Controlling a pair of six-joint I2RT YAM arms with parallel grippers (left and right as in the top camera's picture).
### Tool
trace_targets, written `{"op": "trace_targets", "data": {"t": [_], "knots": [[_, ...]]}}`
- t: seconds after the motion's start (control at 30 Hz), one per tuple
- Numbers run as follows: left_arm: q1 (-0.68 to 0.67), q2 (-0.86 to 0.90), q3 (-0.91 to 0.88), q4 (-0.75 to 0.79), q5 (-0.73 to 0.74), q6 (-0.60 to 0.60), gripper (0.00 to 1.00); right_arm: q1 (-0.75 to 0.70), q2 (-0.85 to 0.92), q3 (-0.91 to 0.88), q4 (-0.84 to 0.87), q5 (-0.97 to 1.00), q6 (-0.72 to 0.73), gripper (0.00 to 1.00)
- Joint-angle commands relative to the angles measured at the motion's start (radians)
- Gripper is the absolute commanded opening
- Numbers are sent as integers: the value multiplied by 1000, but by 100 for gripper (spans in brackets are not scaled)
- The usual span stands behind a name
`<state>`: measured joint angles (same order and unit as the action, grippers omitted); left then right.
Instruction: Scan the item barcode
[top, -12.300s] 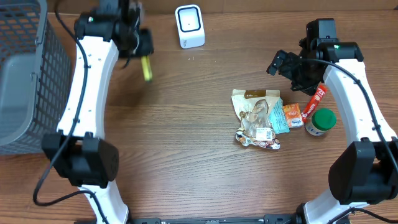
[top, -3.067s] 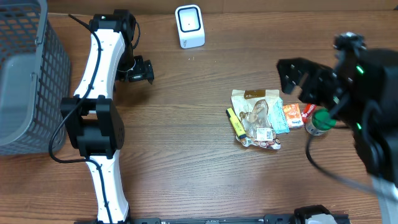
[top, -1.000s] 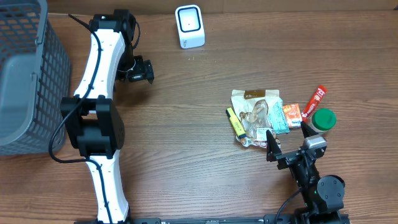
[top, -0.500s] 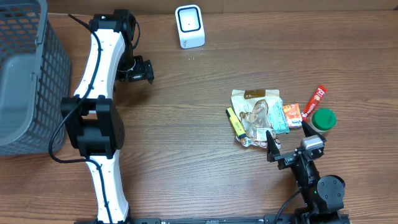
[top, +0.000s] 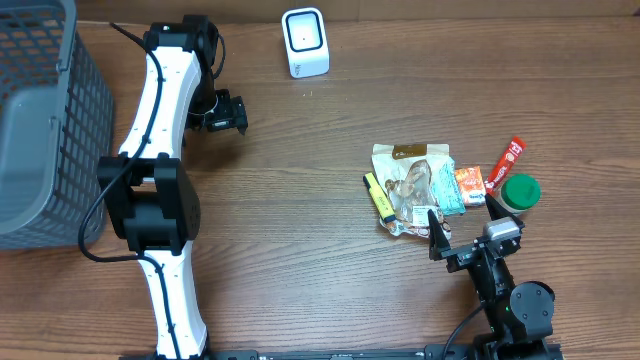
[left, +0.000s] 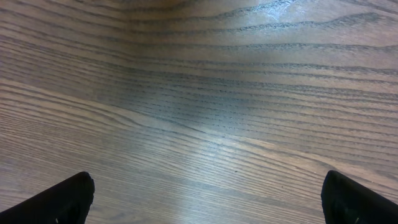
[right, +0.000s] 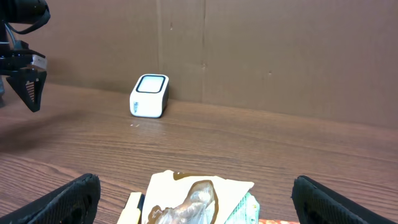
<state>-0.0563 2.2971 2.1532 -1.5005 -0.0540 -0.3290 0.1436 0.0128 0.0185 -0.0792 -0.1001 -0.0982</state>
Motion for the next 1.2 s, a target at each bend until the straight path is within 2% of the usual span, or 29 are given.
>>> {"op": "trace_targets", "data": {"t": [0.0, 0.23, 0.37, 0.67, 1.03, 1.17], "knots": [[5, -28, 13, 0, -9, 12, 100, -6, -10, -11, 5, -3, -4, 100], [-50, -43, 14, 59, -8, 12, 100, -6, -10, -11, 5, -3, -4, 100], [-109, -111, 14, 88, -8, 12, 100, -6, -10, -11, 5, -3, -4, 100], [-196, -457, 14, 103, -8, 12, 100, -6, -10, -11, 5, -3, -4, 100], [-139, -922, 12, 102, -8, 12, 100, -6, -10, -11, 5, -3, -4, 100], [-126, -1054, -67, 102, -8, 12, 100, -6, -10, -11, 5, -3, -4, 100]]}}
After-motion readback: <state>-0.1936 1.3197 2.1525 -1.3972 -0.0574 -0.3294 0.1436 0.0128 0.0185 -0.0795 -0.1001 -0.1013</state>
